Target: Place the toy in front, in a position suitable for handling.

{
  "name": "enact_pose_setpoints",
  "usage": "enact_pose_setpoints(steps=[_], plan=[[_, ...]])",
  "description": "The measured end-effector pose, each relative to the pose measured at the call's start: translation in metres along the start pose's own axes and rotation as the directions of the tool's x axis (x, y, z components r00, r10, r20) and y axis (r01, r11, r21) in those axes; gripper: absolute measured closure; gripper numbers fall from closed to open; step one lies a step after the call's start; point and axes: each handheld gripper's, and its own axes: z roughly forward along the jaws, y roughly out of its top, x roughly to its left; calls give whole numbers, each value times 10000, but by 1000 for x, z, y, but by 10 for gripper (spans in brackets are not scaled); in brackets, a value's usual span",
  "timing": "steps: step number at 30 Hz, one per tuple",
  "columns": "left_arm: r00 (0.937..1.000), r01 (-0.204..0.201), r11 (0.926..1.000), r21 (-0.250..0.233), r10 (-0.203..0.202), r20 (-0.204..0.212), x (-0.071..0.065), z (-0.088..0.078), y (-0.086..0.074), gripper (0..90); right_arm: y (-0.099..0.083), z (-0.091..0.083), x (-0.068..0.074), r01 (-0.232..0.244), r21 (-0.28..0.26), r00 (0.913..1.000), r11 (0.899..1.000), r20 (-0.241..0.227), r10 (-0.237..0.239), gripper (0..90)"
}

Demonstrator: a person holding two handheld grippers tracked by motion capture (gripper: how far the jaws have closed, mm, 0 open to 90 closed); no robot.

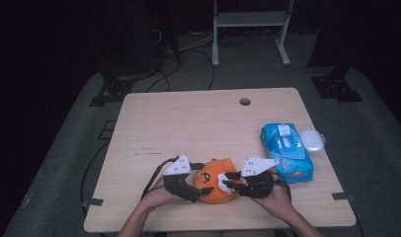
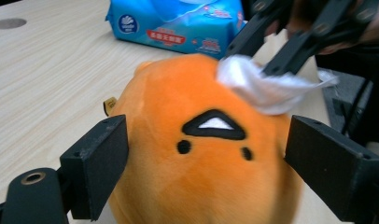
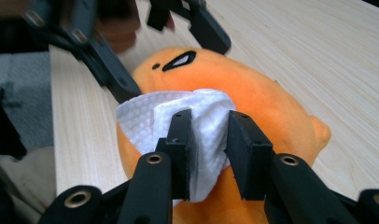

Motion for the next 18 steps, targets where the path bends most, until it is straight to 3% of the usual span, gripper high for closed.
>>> enact_pose_setpoints(steps=[1,4,7,9,11,12,16,18], plan=[[10000,0,10000,0,0,0,0,0,0,141,0,0,0,0,0,10000,10000,0,0,694],[9992,-374,9973,636,383,-141,-3,5,-7,180,0,5,5,23,152,9999,9999,-112,-22,719],[9990,-370,9973,632,385,-222,-2,5,-7,223,2,4,10,176,518,9998,9985,91,-181,811],[9990,-339,9977,586,355,-255,-1,4,-7,236,3,3,10,190,593,9997,9981,114,-197,826],[9994,-181,9987,480,194,-273,1,4,-8,238,4,-3,4,23,571,10000,9984,82,-28,844],[9997,-51,9991,414,62,-252,2,3,-9,238,0,-9,-5,-408,434,9992,9982,6,409,853],[9998,188,9998,84,-187,-95,6,3,-13,230,-10,-19,-19,-1108,342,9933,9933,373,1095,855],[9996,249,9997,20,-248,-116,6,4,-13,222,-12,-20,-20,-1181,308,9923,9925,415,1168,855]])
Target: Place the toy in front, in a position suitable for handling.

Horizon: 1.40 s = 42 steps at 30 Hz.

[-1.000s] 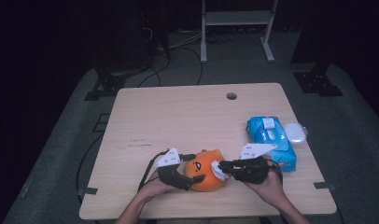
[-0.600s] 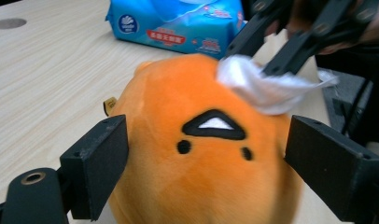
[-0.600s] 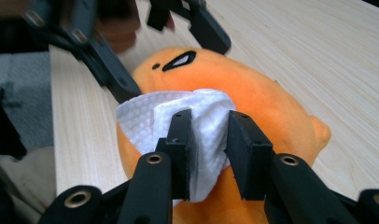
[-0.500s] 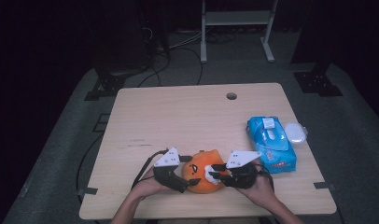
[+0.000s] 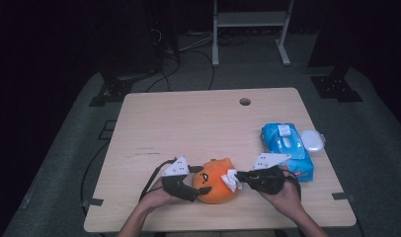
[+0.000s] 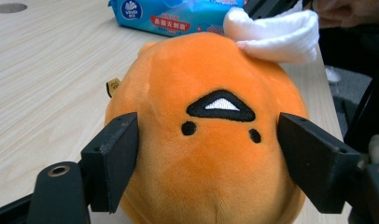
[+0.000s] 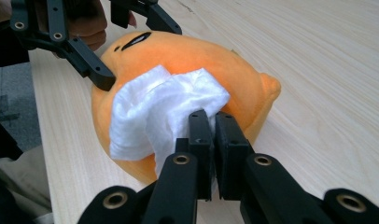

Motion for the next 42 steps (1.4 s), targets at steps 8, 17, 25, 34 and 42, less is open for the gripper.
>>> enact_pose_setpoints(steps=[8,17,25,34,42], plan=[[9998,111,9999,-57,-112,-174,0,0,2,193,10,-5,8,236,-354,9992,9991,329,-225,831],[9996,-49,10000,-68,47,-271,-4,1,7,224,16,-21,-3,-40,-398,9866,9992,1628,104,852],[9996,23,10000,-63,-24,-291,-4,3,7,219,16,-6,22,977,-123,9943,9951,451,-971,842],[9997,-17,10000,96,19,-227,-4,4,6,224,10,15,44,2048,66,9786,9788,177,-2049,688],[9998,-128,9996,246,133,-168,-4,5,6,229,6,21,45,2173,-155,9761,9760,102,-2171,607]])
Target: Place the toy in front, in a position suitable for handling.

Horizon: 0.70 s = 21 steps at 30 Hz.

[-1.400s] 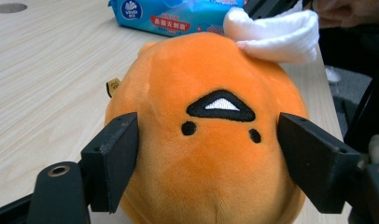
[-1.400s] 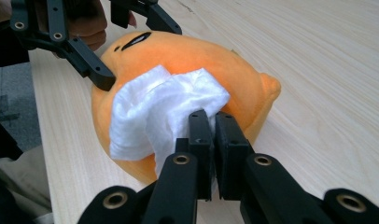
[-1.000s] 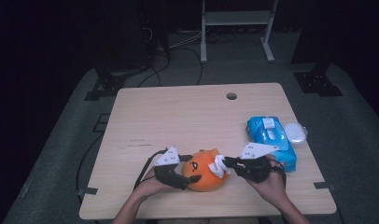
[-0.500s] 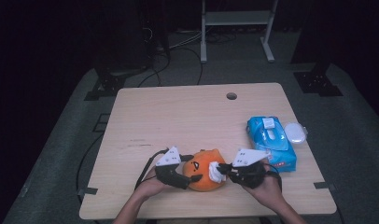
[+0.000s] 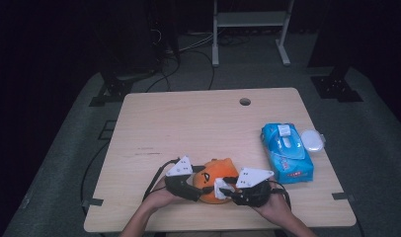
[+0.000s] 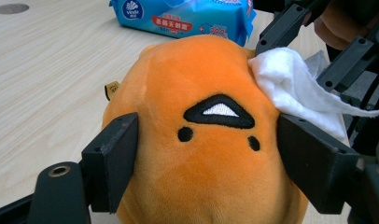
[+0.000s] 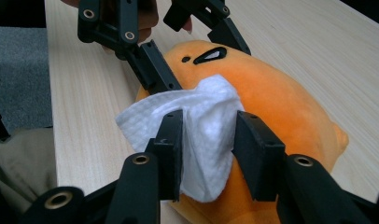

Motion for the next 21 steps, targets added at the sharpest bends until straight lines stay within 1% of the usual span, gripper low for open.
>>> enact_pose_setpoints(steps=[2,4,7,8,9,10,11,12,13,14,16,17,18,19,21], plan=[[10000,21,10000,33,-21,4,0,1,0,229,0,3,1,-58,-29,9999,10000,-90,57,605],[10000,-62,9999,149,63,-43,-1,1,-1,229,-1,8,1,-54,24,9999,10000,-137,54,605],[10000,4,9999,167,-4,-32,0,1,-2,227,-1,12,1,-109,78,9998,9999,-155,110,611],[10000,7,9999,167,-7,32,0,1,-2,226,-1,14,0,-285,175,9992,9994,-289,290,653],[10000,13,9999,170,-13,42,0,2,-2,225,-1,14,0,-374,286,9987,9989,-326,383,693],[10000,-14,9998,188,13,42,-1,2,-2,224,0,14,0,-333,379,9989,9987,-302,344,743],[10000,-14,9998,188,13,42,-1,2,-2,222,0,14,0,-333,379,9989,9987,-302,344,743],[9999,-156,9996,226,154,72,-1,2,-2,221,1,13,1,-330,594,9987,9977,-378,352,795],[9999,-139,9997,190,138,92,-1,1,-2,221,2,13,1,-323,658,9985,9973,-410,351,802],[9999,-39,9999,103,38,109,-1,1,-2,221,3,11,0,-363,694,9981,9969,-470,396,807],[9999,42,10000,17,-43,159,0,1,-3,222,4,6,-3,-523,662,9970,9964,-542,559,812],[9999,42,10000,17,-43,159,0,1,-3,222,4,6,-3,-523,662,9970,9964,-542,559,812],[9997,136,9999,-25,-136,189,2,0,-4,222,5,-3,-7,-774,503,9948,9957,-630,805,814],[9997,136,9999,-25,-136,189,2,0,-4,222,5,-6,-8,-865,467,9940,9952,-634,894,816],[9994,251,9996,-86,-248,243,4,-2,-5,222,3,-13,-13,-974,389,9939,9945,-472,992,817]])
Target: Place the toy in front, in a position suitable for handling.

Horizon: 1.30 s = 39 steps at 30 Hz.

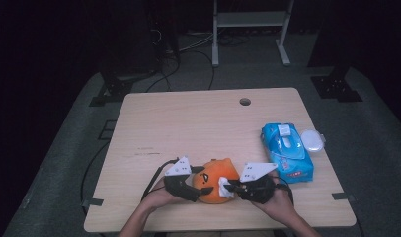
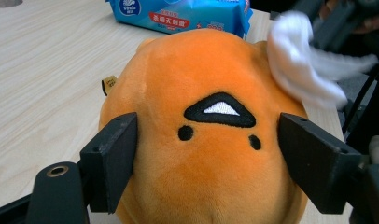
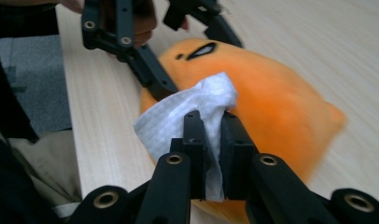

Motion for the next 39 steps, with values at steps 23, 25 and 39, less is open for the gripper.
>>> enact_pose_setpoints(steps=[23,25,39], plan=[[9999,79,9999,-141,-78,66,3,0,-2,230,-10,-9,-30,-1007,-255,9935,9946,508,1019,814],[10000,47,9999,-130,-46,82,3,-1,-2,230,-16,-14,-40,-1405,-337,9874,9895,684,1425,814],[9988,490,9987,-160,-490,-39,11,-6,-4,214,-14,-11,-26,-1054,-84,9944,9944,-104,1053,815]])
